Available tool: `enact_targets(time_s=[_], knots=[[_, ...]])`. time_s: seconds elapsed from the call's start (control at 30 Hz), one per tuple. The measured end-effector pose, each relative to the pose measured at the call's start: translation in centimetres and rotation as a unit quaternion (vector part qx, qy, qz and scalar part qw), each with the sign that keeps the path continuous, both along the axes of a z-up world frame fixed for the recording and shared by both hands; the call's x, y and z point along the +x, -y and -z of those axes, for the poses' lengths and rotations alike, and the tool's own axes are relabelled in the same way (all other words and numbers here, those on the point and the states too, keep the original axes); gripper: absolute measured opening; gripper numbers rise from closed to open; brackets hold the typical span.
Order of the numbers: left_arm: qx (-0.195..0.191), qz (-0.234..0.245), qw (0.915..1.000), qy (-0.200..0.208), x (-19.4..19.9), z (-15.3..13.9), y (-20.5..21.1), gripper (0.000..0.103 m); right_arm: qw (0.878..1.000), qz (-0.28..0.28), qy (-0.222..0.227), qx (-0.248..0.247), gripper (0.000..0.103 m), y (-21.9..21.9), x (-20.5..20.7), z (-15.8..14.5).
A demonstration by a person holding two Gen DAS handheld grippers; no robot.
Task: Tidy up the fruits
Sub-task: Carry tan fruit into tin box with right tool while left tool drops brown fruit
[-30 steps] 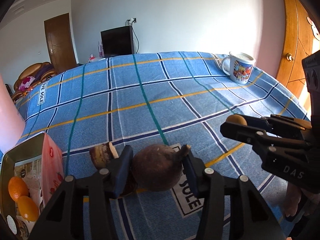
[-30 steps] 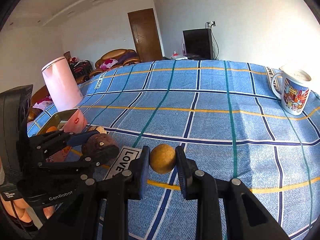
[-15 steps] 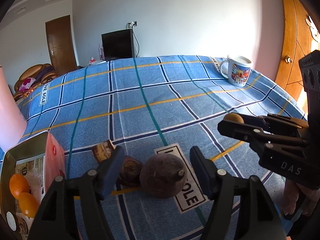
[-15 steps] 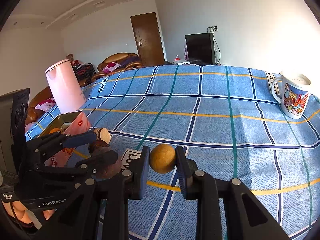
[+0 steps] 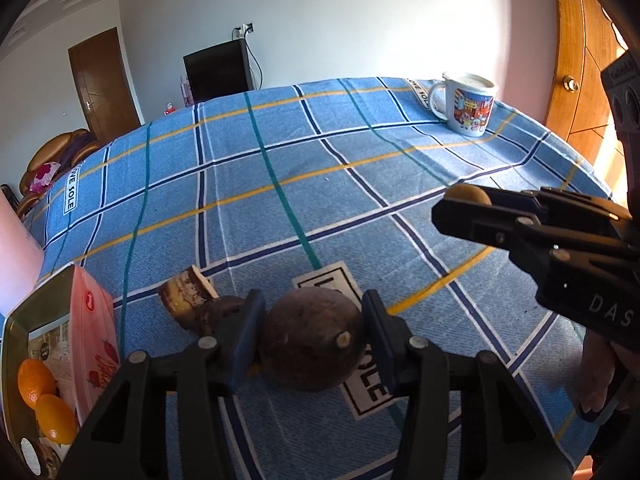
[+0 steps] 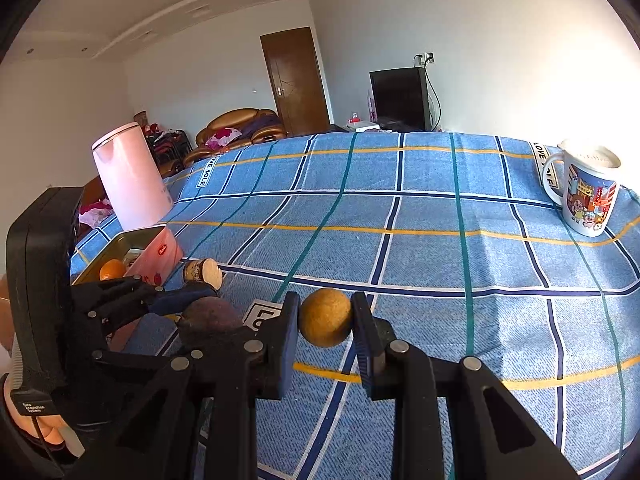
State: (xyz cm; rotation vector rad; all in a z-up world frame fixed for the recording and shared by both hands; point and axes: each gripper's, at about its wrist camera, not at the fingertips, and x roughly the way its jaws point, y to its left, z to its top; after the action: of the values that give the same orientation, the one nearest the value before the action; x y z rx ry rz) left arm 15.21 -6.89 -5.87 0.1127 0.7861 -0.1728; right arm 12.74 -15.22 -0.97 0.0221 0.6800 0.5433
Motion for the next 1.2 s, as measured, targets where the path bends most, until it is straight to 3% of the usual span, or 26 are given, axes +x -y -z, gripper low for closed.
enact_targets(time_s=[0.53, 1.2], knots=[[-0.022, -0.013, 0.9964, 0.080, -2.5, -2.0, -0.7, 0.052, 0.999, -0.004, 0.034, 0.012, 0.028, 0.4, -1.1, -0.7], [-0.052, -0.040, 0.9849, 0.160, -5.9, -3.5, -3.1, 0.052, 0.990, -0.007, 0.137, -0.002, 0.027, -0.2, -4.6, -2.4]])
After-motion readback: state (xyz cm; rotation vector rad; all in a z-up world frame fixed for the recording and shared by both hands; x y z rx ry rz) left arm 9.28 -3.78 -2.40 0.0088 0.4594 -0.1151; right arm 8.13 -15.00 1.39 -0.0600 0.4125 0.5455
